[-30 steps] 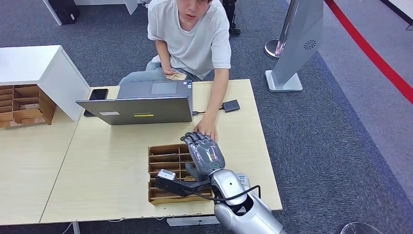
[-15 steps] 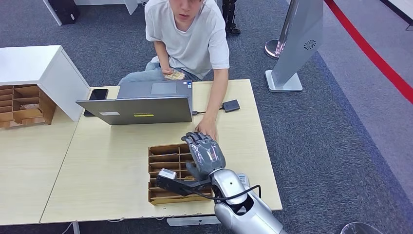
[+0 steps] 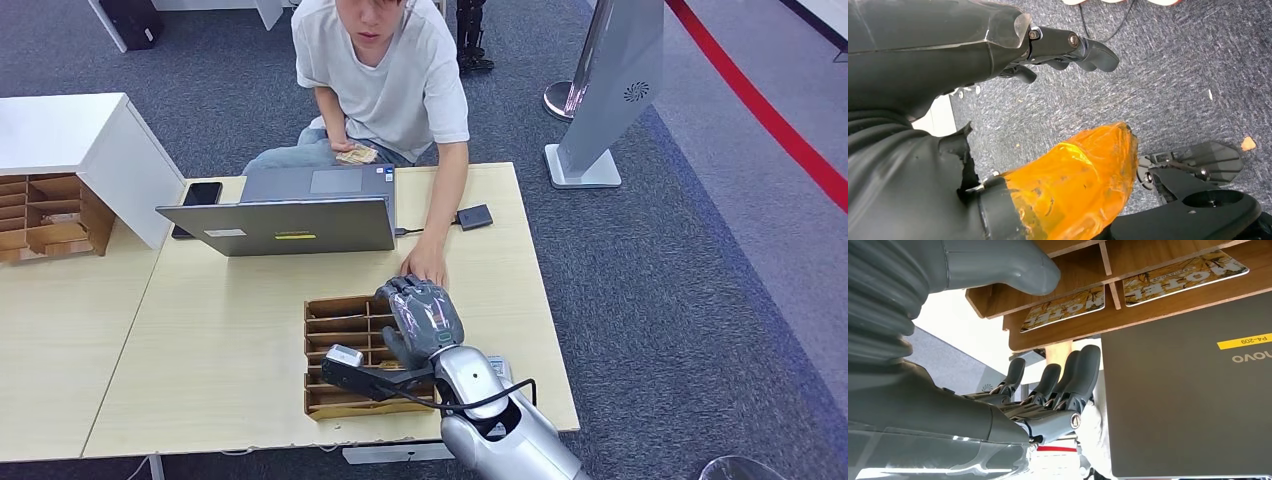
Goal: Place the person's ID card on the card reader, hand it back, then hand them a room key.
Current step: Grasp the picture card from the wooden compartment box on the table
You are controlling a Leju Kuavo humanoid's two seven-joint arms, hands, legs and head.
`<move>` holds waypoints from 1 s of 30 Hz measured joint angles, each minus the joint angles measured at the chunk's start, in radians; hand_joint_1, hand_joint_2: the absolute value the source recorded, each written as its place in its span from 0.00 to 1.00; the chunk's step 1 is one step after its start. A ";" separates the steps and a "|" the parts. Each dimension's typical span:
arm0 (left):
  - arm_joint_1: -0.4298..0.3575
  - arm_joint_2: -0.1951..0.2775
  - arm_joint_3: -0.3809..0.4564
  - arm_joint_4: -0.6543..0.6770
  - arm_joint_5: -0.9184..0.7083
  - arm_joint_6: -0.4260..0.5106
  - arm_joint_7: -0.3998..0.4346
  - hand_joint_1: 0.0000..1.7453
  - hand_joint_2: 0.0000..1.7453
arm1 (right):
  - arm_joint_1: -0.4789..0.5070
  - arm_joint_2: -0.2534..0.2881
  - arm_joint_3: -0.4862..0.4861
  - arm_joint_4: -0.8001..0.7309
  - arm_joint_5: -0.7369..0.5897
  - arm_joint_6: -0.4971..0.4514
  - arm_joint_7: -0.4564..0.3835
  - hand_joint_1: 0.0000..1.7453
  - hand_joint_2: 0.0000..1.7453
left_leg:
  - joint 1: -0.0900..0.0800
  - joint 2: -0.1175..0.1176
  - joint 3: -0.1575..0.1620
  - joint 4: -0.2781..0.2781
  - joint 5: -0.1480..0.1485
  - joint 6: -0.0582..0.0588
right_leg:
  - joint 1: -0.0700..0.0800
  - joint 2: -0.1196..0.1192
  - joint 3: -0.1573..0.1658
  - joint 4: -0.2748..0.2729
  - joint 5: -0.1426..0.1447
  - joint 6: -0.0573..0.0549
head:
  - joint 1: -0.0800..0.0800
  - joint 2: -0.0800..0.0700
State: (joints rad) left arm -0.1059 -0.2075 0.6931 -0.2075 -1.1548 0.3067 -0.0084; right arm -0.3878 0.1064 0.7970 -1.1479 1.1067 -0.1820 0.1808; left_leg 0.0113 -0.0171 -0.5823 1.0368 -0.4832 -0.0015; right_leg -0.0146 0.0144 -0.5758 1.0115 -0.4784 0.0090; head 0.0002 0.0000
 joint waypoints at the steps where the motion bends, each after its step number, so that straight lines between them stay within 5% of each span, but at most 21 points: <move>1: 0.000 0.000 0.000 0.000 0.000 0.000 0.000 0.00 0.00 | 0.000 0.000 0.000 0.000 0.000 0.000 0.000 0.43 1.00 | 0.000 0.000 0.000 0.000 0.000 0.000 | 0.000 0.000 0.000 0.000 0.000 0.000 | 0.000 0.000; 30: 0.005 -0.001 0.000 0.000 0.006 -0.002 0.000 0.00 0.00 | 0.000 0.000 0.000 0.001 0.000 0.003 0.000 0.44 1.00 | 0.000 0.000 0.000 0.000 0.000 0.000 | 0.000 0.000 0.000 0.000 0.000 0.000 | 0.000 0.000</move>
State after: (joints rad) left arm -0.1011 -0.2083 0.6931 -0.2075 -1.1489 0.3048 -0.0084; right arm -0.3873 0.1064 0.7965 -1.1464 1.1067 -0.1789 0.1808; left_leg 0.0113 -0.0171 -0.5823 1.0368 -0.4832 -0.0015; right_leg -0.0146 0.0144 -0.5758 1.0115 -0.4784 0.0090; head 0.0000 0.0000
